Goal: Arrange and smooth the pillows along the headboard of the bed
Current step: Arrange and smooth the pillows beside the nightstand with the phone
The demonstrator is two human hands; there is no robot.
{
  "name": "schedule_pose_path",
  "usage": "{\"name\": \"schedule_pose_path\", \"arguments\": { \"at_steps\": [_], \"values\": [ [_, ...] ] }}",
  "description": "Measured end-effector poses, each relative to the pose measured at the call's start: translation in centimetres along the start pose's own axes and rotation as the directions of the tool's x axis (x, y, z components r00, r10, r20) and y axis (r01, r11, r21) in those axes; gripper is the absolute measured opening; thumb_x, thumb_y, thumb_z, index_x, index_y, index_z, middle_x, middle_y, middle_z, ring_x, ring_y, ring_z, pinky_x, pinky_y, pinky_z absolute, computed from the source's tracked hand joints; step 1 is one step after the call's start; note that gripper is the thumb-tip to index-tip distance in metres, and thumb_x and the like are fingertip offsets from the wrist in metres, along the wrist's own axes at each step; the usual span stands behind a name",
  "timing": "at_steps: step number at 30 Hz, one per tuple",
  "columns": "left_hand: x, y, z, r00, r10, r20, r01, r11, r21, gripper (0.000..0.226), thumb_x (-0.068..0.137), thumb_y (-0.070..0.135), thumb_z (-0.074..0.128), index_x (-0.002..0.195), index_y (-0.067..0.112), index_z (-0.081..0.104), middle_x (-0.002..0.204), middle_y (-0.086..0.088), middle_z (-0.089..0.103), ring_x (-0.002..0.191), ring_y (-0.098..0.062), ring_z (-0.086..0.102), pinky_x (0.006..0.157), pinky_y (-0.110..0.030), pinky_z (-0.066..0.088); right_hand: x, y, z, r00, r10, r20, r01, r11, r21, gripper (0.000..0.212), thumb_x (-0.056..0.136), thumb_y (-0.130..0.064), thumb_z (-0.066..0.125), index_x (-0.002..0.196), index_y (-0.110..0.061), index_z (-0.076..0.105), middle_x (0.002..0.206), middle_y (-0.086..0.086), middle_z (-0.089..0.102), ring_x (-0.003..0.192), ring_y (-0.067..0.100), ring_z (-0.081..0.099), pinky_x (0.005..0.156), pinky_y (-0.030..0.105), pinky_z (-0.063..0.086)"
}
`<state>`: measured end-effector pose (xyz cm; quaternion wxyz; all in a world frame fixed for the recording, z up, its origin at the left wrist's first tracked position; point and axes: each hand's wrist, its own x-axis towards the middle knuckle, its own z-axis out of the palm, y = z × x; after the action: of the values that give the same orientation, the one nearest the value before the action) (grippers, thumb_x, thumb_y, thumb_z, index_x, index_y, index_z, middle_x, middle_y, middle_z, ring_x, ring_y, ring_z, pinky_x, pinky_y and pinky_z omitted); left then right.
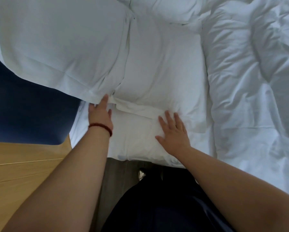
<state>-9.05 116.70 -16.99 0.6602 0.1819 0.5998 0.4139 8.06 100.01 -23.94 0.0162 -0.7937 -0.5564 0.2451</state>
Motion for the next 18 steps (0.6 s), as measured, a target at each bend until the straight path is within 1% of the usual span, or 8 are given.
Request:
{"name": "schedule_pose_path", "arguments": {
  "at_steps": [2, 4, 6, 9, 12, 14, 16, 18],
  "values": [
    [0.5, 2.5, -0.9, 0.997, 0.038, 0.065, -0.039, 0.999, 0.026, 0.045, 0.1, 0.025, 0.058, 0.135, -0.002, 0.049, 0.092, 0.004, 0.055, 0.078, 0.024, 0.055, 0.073, 0.003, 0.042, -0.8, 0.4, 0.7, 0.999, -0.025, 0.045, 0.03, 0.995, -0.091, 0.076, 0.097, -0.06, 0.03, 0.156, -0.032, -0.009, 0.162, -0.003, -0.023, 0.148, 0.024, -0.023, 0.123, 0.045, -0.003],
    [1.3, 3.9, -2.3, 0.997, 0.076, 0.018, -0.078, 0.99, 0.119, 0.035, 0.093, 0.027, 0.069, 0.118, 0.004, 0.062, 0.101, -0.003, 0.067, 0.094, -0.002, 0.065, 0.083, -0.013, 0.053, -1.0, 0.2, 0.3, 0.998, -0.001, 0.066, 0.008, 0.995, -0.103, 0.076, 0.097, -0.058, 0.031, 0.156, -0.031, -0.008, 0.163, -0.003, -0.019, 0.15, 0.024, -0.019, 0.122, 0.043, -0.002],
    [1.0, 4.2, -3.3, 0.997, 0.066, -0.029, -0.062, 0.992, 0.109, 0.025, 0.091, 0.023, 0.072, 0.109, 0.007, 0.065, 0.099, -0.003, 0.07, 0.088, -0.012, 0.067, 0.09, -0.026, 0.056, -0.6, -1.2, -0.8, 0.994, 0.069, 0.089, -0.063, 0.996, -0.063, 0.075, 0.097, -0.056, 0.036, 0.157, -0.032, -0.003, 0.165, -0.002, -0.01, 0.151, 0.026, -0.01, 0.122, 0.045, 0.005],
    [-0.3, 4.0, -3.9, 0.998, 0.06, -0.029, -0.057, 0.993, 0.103, 0.031, 0.094, 0.02, 0.067, 0.122, 0.007, 0.063, 0.1, -0.003, 0.069, 0.087, -0.011, 0.066, 0.09, -0.026, 0.056, 0.6, -4.3, -2.8, 0.992, 0.124, 0.036, -0.127, 0.988, 0.083, 0.067, 0.097, -0.053, 0.041, 0.155, -0.028, 0.02, 0.161, 0.003, 0.02, 0.147, 0.029, 0.02, 0.117, 0.045, 0.025],
    [-1.1, 4.7, -3.6, 0.999, 0.049, -0.024, -0.046, 0.994, 0.099, 0.027, 0.097, 0.019, 0.062, 0.121, 0.006, 0.063, 0.099, -0.003, 0.069, 0.087, -0.012, 0.066, 0.087, -0.026, 0.056, 2.1, -7.6, -4.4, 0.982, 0.184, -0.028, -0.163, 0.923, 0.349, 0.046, 0.094, -0.049, 0.053, 0.131, -0.02, 0.053, 0.13, 0.005, 0.053, 0.115, 0.024, 0.054, 0.094, 0.037, 0.047],
    [-1.1, 5.2, -3.8, 0.997, 0.068, -0.021, -0.064, 0.987, 0.146, 0.021, 0.098, 0.019, 0.06, 0.115, 0.008, 0.064, 0.102, -0.006, 0.069, 0.09, -0.014, 0.067, 0.088, -0.027, 0.056, 3.4, -9.6, -4.9, 0.948, 0.296, 0.118, -0.305, 0.738, 0.602, 0.039, 0.091, -0.05, 0.059, 0.106, -0.015, 0.062, 0.101, 0.002, 0.063, 0.088, 0.018, 0.061, 0.077, 0.031, 0.05],
    [-0.9, 5.8, -3.9, 0.993, 0.115, -0.015, -0.111, 0.977, 0.184, 0.017, 0.096, 0.021, 0.064, 0.109, 0.01, 0.065, 0.109, -0.008, 0.07, 0.099, -0.018, 0.069, 0.094, -0.03, 0.054, 4.7, -11.5, -4.8, 0.839, 0.323, 0.439, -0.528, 0.283, 0.801, 0.043, 0.087, -0.053, 0.065, 0.096, -0.011, 0.061, 0.097, 0.005, 0.066, 0.084, 0.02, 0.063, 0.078, 0.034, 0.052],
    [-0.6, 6.5, -3.8, 0.991, 0.128, -0.03, -0.12, 0.974, 0.194, 0.017, 0.092, 0.023, 0.069, 0.098, 0.008, 0.063, 0.109, -0.008, 0.071, 0.107, -0.021, 0.068, 0.097, -0.033, 0.054, 6.0, -13.2, -4.4, 0.731, 0.135, 0.669, -0.637, -0.216, 0.74, 0.052, 0.083, -0.053, 0.071, 0.104, -0.007, 0.059, 0.108, 0.008, 0.065, 0.094, 0.021, 0.064, 0.082, 0.035, 0.053]
  ]
}}
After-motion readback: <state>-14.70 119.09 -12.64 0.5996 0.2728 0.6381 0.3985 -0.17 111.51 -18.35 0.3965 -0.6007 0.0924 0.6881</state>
